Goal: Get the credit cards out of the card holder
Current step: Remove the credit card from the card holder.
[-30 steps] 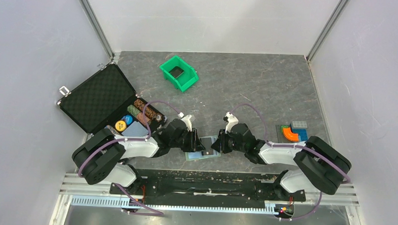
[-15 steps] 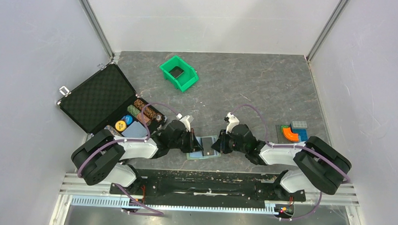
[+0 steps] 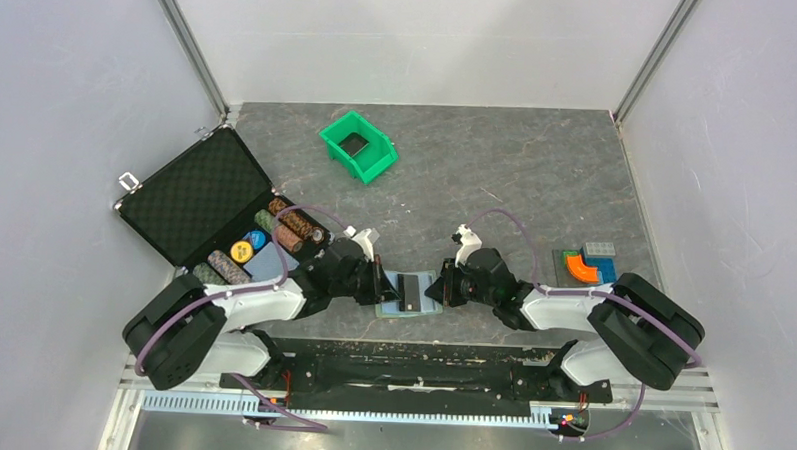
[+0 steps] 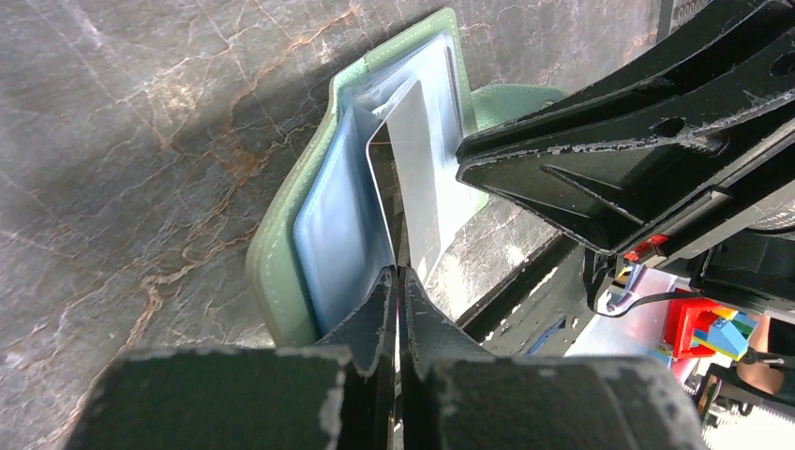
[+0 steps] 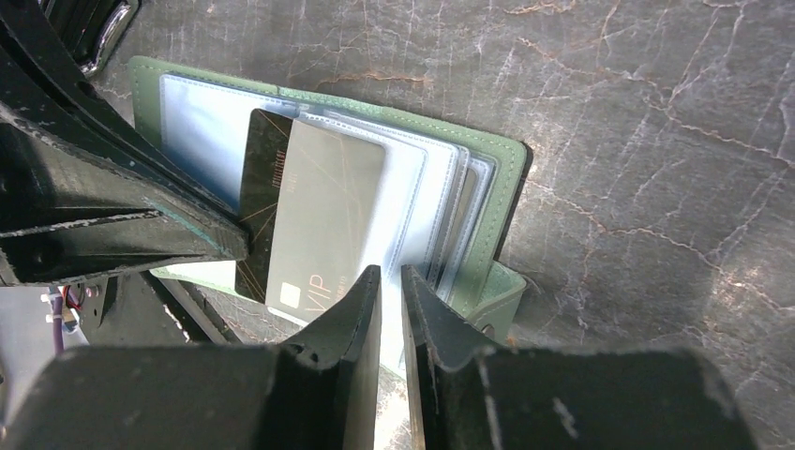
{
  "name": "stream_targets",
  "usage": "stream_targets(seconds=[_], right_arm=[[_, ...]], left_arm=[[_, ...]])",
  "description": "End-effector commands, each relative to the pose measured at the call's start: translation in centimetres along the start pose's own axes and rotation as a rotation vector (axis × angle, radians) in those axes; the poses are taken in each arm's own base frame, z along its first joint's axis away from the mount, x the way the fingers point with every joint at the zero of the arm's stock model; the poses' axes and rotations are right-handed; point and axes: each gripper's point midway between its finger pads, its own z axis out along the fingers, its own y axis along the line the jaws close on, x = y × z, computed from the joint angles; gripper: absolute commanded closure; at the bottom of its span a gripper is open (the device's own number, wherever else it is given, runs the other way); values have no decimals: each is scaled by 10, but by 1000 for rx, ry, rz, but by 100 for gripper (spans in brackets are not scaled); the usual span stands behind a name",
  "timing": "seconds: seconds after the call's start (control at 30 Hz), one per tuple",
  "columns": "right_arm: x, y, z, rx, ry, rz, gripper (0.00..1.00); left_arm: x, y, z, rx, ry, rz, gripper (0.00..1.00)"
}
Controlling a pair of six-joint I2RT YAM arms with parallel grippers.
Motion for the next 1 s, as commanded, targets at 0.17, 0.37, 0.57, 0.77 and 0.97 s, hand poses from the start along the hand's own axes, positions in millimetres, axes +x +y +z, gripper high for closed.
stream_targets(seconds=[0.17, 0.37, 0.57, 0.77, 0.97], right_arm=[[18, -26, -6, 91, 52, -6, 84], [7, -16, -8, 54, 27, -41, 82], [-13, 0, -12, -2, -14, -104, 77], [-36, 22, -20, -105, -73, -208, 74], [-64, 48, -39, -242, -165, -309, 67]], left_arm=[[-11, -2, -15, -17, -48, -12, 98], [-15, 0, -25, -44, -61, 47, 98], [-14, 7, -34, -85, -60, 88, 98], [-18, 2, -45, -81, -78, 136, 98], [-21, -17, -59, -16, -73, 216, 98]])
